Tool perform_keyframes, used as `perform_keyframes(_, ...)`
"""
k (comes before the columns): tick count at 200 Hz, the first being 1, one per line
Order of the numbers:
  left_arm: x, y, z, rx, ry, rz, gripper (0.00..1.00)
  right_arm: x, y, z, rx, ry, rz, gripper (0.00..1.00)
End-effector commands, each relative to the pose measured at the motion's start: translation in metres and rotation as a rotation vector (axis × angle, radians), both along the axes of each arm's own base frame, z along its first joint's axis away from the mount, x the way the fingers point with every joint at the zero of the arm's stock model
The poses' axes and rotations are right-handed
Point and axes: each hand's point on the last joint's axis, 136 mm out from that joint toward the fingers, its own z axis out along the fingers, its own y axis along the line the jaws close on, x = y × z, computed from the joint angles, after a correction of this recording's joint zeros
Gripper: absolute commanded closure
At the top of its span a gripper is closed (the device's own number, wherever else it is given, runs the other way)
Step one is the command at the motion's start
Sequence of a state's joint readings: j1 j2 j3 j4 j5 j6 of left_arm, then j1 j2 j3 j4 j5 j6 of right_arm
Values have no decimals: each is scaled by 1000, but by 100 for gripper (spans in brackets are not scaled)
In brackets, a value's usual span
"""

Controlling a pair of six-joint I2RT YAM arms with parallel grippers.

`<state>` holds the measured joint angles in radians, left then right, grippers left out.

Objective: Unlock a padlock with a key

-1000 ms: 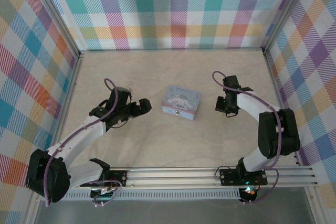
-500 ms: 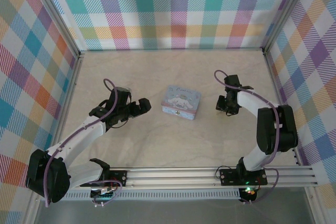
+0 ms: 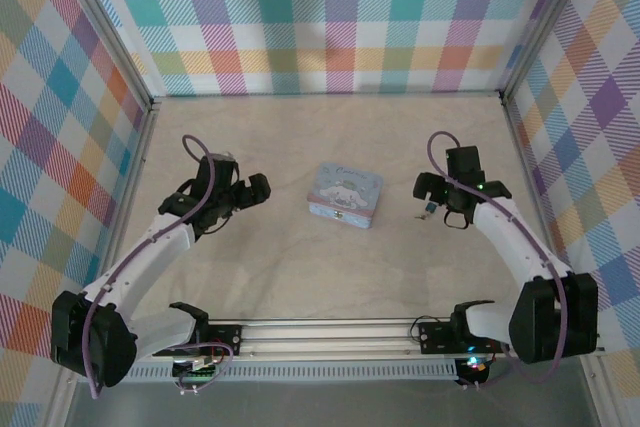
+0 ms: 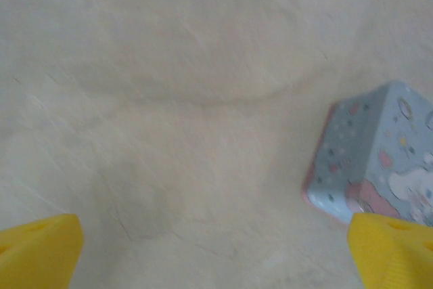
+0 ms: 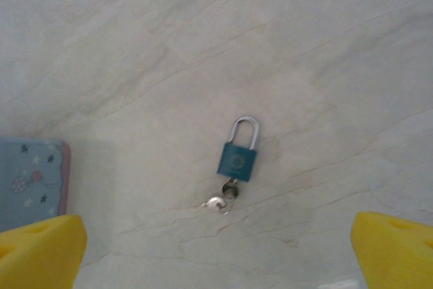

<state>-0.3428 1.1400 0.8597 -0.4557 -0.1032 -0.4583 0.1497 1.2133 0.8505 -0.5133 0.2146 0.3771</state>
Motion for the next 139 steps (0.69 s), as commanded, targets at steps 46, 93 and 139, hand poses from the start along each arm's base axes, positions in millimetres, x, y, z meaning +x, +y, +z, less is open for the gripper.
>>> perform_keyframes(46,31,94,-13,375,-236,148,0,13,-29,23,-224,-529,7,1)
perform_keyframes(93,61,109,-57,396,-254,178,0,35,-29,-10,-278,-563,16,0)
perform_keyframes(139,86,89,-68,402,-333,45,0,66,-8,-10,-358,-642,140,0)
